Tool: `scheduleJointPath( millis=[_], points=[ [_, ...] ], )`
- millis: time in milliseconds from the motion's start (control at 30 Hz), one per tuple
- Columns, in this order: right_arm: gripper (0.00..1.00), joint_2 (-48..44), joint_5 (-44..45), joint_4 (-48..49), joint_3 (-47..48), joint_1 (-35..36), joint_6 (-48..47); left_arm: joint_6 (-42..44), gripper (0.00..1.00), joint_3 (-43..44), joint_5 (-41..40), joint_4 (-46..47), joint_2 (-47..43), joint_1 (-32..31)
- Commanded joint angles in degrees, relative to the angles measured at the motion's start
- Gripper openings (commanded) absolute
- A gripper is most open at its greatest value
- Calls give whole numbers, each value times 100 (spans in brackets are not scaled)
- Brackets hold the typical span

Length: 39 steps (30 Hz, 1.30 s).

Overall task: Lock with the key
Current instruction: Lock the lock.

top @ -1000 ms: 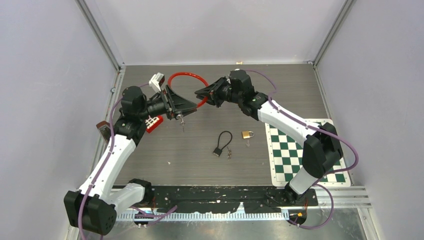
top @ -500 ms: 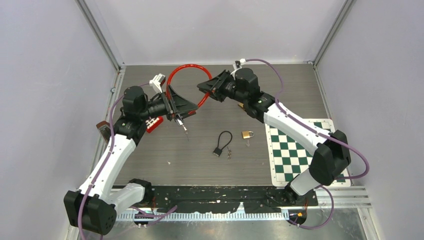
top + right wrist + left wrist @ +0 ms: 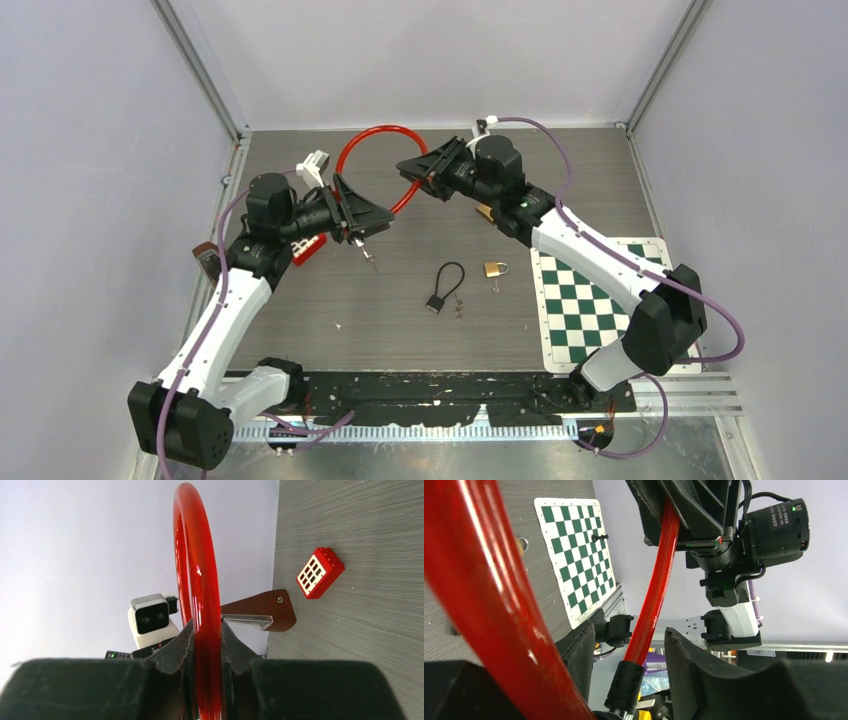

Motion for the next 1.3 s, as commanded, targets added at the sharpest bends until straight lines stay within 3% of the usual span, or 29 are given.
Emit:
scheduleJointPath(
  millis=[0, 467, 700, 867, 1133, 1200, 1267],
  points=[
    [5, -301, 342, 154, 75, 180, 73, -253, 48, 70, -102, 442, -102, 24],
    [5, 37, 400, -303, 400, 703, -110, -149, 41, 293, -6, 637, 229, 12],
    [5, 60, 522, -307, 331, 705, 24, -205, 23, 397, 244, 890, 458, -30],
    [5, 152, 454, -307, 321, 705, 136, -277, 19, 408, 499, 1242, 553, -49],
    [5, 187, 492, -465, 358, 709, 106, 137, 1, 410, 520, 770, 616, -50],
    [5, 197, 525, -519, 383, 699, 39, 282, 1, 429, 576, 630, 649, -51],
    [5, 218, 535, -530, 429, 684, -74, 456, 11, 483, 627, 420, 663, -50]
  ],
)
